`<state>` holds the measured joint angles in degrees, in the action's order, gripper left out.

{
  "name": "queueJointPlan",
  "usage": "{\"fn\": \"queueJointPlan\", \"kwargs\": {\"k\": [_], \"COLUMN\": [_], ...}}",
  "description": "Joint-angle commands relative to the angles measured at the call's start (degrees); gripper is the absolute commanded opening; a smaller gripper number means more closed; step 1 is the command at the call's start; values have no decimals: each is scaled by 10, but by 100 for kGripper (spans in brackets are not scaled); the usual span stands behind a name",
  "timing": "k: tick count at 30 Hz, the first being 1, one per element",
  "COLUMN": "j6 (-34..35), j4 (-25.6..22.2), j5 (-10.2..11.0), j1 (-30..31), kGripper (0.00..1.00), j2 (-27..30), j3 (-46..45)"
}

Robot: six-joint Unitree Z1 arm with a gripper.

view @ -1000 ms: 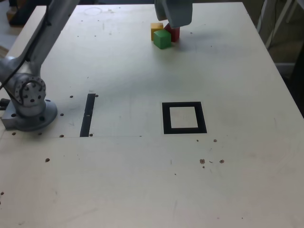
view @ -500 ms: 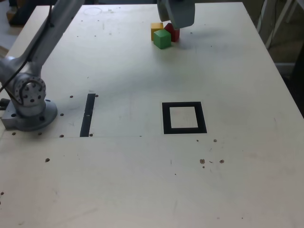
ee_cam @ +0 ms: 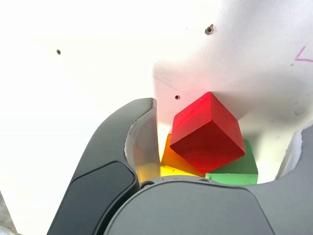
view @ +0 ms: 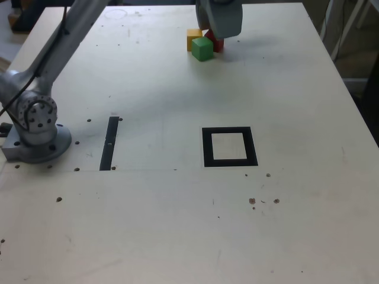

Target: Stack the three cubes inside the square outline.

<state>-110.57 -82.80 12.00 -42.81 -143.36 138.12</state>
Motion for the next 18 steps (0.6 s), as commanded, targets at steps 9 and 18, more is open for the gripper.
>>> {"fn": "queueJointPlan", "kwargs": {"k": [9,18], "j6": [-1,-1], "j4": [-6,-10], "j5": [-2,-4], "j1": [1,2], "kGripper": [87,78], "j2": [-6,-9], "j3": [-3,3]}}
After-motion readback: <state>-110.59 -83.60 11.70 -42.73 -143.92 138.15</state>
